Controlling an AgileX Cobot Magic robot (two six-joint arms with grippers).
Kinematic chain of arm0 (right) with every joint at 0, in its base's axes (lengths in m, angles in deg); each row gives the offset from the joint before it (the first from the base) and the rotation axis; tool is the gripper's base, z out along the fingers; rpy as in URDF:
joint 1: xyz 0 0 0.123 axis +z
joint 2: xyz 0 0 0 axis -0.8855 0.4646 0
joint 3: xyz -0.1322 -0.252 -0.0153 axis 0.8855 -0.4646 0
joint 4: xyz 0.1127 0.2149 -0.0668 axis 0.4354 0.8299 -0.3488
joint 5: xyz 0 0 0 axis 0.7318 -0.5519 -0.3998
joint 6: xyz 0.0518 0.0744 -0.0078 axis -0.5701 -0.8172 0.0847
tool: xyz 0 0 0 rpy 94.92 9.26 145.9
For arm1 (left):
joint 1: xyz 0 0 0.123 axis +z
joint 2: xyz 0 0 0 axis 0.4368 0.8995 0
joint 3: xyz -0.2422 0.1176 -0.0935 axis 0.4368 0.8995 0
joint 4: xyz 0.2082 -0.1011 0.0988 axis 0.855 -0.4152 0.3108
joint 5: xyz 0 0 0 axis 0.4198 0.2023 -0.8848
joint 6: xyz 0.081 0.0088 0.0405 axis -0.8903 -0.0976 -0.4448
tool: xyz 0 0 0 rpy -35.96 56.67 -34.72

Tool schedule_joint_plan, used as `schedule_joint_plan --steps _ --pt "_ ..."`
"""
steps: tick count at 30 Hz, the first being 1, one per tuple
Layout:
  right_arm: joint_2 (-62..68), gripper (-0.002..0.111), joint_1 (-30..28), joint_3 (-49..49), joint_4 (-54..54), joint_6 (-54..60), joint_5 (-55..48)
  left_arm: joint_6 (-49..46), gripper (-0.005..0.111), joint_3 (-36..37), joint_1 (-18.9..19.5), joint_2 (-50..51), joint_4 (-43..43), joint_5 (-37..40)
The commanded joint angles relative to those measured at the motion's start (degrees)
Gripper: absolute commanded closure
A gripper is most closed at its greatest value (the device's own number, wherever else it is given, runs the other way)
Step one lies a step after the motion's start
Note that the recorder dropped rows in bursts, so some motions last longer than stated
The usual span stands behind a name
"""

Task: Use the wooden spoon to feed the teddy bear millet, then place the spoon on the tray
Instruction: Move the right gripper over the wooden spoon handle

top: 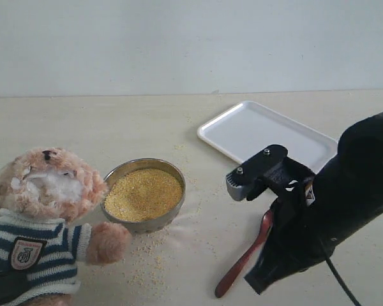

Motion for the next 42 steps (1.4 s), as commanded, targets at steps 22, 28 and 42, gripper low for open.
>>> schedule_joint_plan --steps 22,28,42 --pt "0.6 0.108 0.7 1.8 -14.3 -28.3 -6.8 -0.3 0.102 0.1 0.2 -0.5 -1.1 0.7" --pt "0.5 0.108 5.7 1.8 -41.1 -54.6 -17.4 -0.3 0.102 0.1 0.2 -0.5 -1.1 0.7" --pt "-0.1 0.108 21.0 -4.2 -54.7 -100.4 -7.3 -0.3 0.102 0.1 0.2 -0.5 -1.1 0.7"
